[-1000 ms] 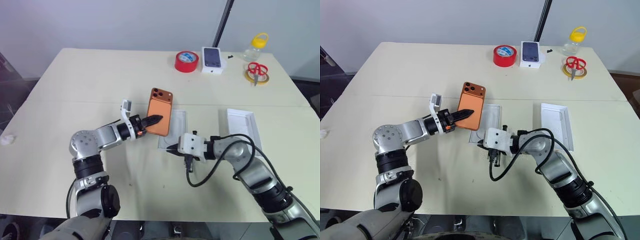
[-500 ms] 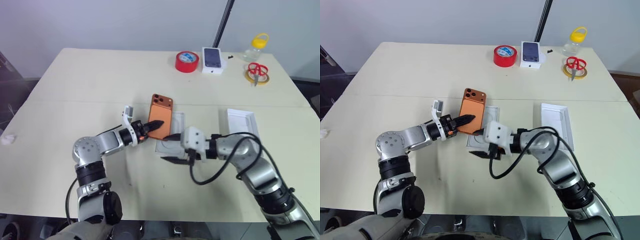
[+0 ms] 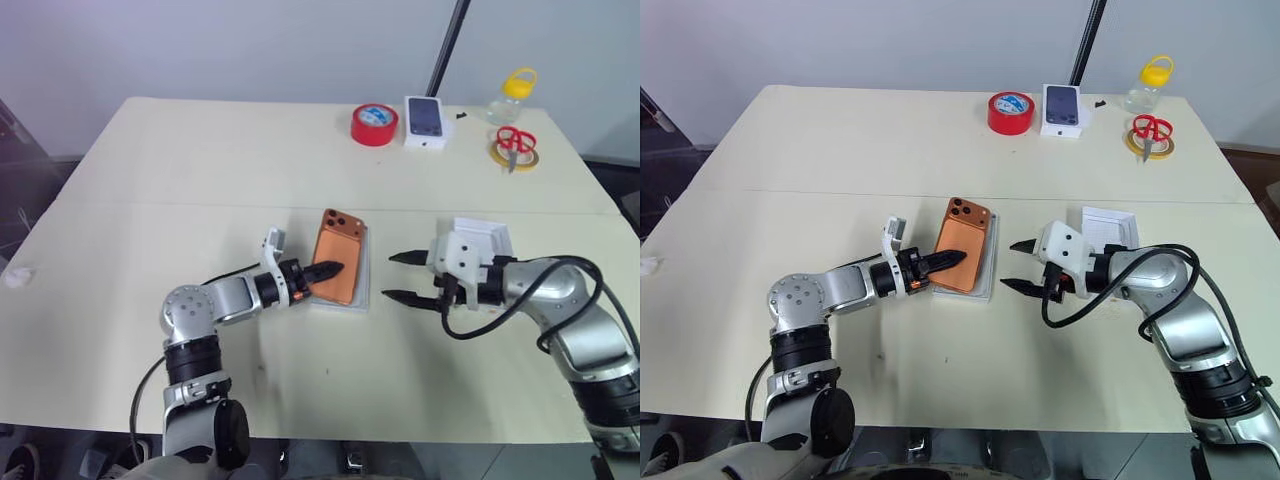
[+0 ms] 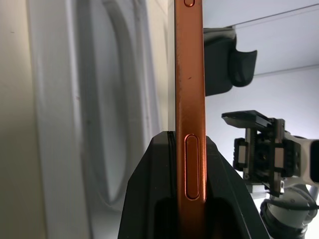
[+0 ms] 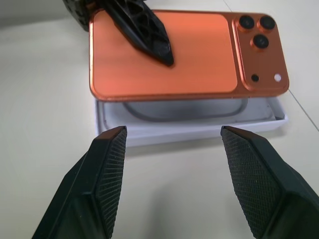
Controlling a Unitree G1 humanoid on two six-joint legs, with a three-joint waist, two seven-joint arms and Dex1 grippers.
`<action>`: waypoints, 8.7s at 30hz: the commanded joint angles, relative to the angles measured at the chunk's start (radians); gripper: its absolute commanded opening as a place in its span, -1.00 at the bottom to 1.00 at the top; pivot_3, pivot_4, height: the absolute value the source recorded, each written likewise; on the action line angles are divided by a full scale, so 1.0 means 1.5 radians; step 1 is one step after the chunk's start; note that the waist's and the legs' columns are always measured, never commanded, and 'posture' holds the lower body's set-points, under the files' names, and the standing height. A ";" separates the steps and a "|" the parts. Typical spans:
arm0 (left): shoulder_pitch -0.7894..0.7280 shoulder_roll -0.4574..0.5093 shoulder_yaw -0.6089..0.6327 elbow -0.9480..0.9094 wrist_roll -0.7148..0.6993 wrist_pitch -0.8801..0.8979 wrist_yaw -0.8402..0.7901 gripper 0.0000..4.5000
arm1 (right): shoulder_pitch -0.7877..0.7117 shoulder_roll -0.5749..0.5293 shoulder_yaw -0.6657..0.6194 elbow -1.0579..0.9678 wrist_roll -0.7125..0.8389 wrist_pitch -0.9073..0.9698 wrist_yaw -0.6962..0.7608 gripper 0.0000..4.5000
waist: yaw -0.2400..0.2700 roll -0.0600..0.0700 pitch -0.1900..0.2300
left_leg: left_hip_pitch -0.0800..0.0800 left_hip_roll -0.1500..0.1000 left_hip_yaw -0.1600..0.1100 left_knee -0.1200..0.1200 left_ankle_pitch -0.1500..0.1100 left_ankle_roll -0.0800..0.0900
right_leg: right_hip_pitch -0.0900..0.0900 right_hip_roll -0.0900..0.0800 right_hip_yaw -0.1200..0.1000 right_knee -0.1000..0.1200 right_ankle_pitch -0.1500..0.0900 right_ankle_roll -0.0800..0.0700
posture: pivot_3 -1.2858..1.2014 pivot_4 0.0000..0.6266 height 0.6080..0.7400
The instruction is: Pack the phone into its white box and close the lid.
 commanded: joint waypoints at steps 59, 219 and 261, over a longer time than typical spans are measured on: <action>-0.064 0.202 -0.444 0.044 0.339 -0.377 -0.254 -1.00 | -0.072 0.047 0.099 0.192 -0.229 -0.168 -0.102 -0.97 | 0.003 0.002 -0.001 | 0.001 0.000 0.001 0.002 0.000 0.002 | 0.002 -0.001 0.000 0.000 0.000 0.000 | 0.03 -0.52 1.00; 0.061 0.273 -0.337 -0.041 0.356 -0.808 -0.524 -0.99 | 0.041 0.346 -0.205 -0.062 1.150 0.422 -1.023 -1.00 | -0.020 0.006 0.000 | -0.007 -0.002 0.002 0.002 0.002 0.010 | -0.005 -0.003 0.001 0.001 0.004 0.004 | 0.03 -0.52 1.00; 0.036 0.102 -0.428 0.115 0.465 -0.868 -0.473 -1.00 | 0.114 -0.042 -0.189 0.015 0.372 0.181 -0.491 -0.96 | -0.001 0.007 -0.001 | -0.011 -0.005 0.001 0.002 0.001 0.015 | -0.005 -0.003 0.002 -0.008 0.007 0.010 | 0.03 -0.52 1.00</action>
